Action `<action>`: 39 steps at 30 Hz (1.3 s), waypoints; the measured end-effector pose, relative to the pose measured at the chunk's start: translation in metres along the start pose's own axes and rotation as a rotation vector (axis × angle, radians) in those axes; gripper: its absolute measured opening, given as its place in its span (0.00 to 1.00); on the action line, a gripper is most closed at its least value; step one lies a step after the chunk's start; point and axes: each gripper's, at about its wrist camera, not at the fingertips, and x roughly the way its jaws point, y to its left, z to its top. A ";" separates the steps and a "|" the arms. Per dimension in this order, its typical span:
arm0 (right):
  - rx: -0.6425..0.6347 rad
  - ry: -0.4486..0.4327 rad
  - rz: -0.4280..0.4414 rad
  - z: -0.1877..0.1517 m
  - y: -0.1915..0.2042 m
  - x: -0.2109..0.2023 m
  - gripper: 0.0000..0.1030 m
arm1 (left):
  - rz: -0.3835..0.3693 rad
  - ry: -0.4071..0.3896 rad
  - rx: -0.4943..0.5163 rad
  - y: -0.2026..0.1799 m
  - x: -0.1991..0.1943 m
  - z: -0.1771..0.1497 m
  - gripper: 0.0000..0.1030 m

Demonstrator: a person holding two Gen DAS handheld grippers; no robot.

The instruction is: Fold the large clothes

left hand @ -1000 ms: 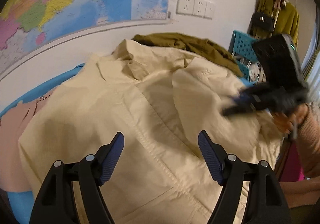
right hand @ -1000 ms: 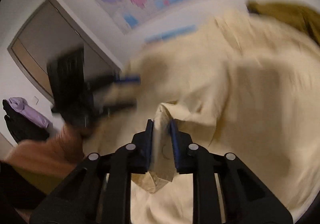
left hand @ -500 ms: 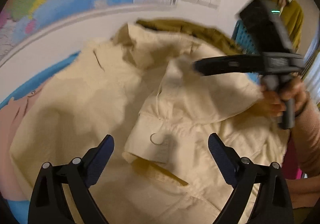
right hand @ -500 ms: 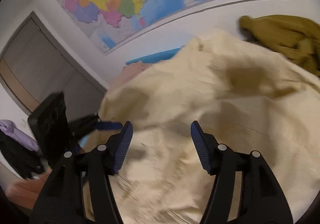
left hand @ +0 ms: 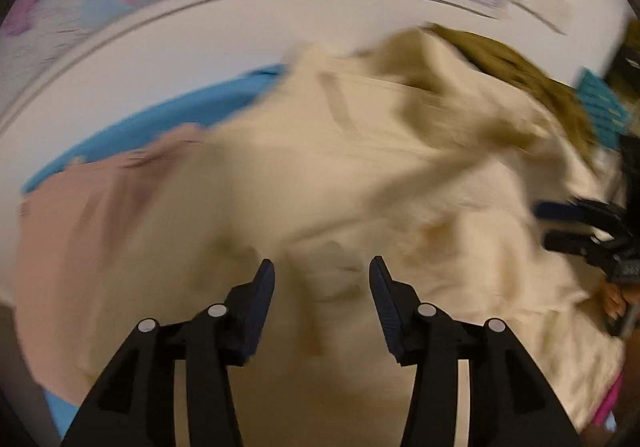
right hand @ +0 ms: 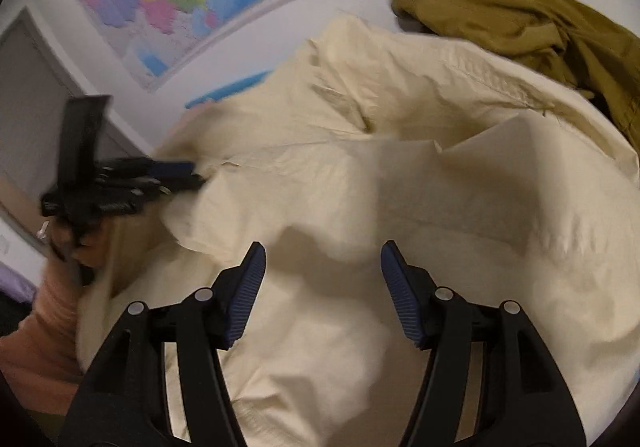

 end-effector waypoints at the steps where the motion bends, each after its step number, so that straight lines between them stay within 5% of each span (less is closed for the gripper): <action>1: 0.020 0.011 -0.012 0.000 -0.005 0.005 0.56 | 0.020 0.002 -0.011 0.006 0.000 0.000 0.45; 6: 0.014 -0.002 -0.055 -0.002 0.004 0.001 0.59 | -0.044 -0.121 -0.025 0.026 -0.041 -0.019 0.59; 10: -0.131 -0.036 0.155 -0.022 0.060 -0.025 0.60 | -0.062 -0.200 -0.027 0.036 -0.083 -0.051 0.62; 16: -0.391 0.210 0.566 -0.107 0.182 -0.001 0.61 | -0.016 -0.265 -0.094 0.050 -0.110 -0.087 0.65; 21: -0.498 0.307 0.654 -0.151 0.230 0.021 0.57 | -0.025 -0.268 -0.143 0.059 -0.122 -0.114 0.65; 22: -0.501 0.311 0.643 -0.155 0.233 0.025 0.52 | -0.028 -0.269 -0.147 0.061 -0.123 -0.119 0.65; 24: -0.481 0.323 0.655 -0.153 0.237 0.027 0.12 | -0.031 -0.275 -0.161 0.066 -0.125 -0.126 0.66; 27: -0.472 0.211 0.666 -0.117 0.242 -0.012 0.05 | -0.037 -0.308 -0.164 0.067 -0.137 -0.133 0.66; 30: -0.495 0.059 0.583 -0.074 0.232 -0.077 0.05 | -0.042 -0.353 -0.166 0.069 -0.154 -0.131 0.66; 33: -0.555 -0.071 0.345 -0.026 0.216 -0.133 0.05 | -0.050 -0.407 -0.171 0.068 -0.169 -0.123 0.70; 36: -0.520 -0.083 0.140 0.003 0.184 -0.139 0.06 | -0.043 -0.413 -0.154 0.058 -0.162 -0.114 0.71; 39: -0.455 -0.017 0.017 0.007 0.150 -0.101 0.07 | 0.001 -0.361 -0.109 0.042 -0.134 -0.107 0.71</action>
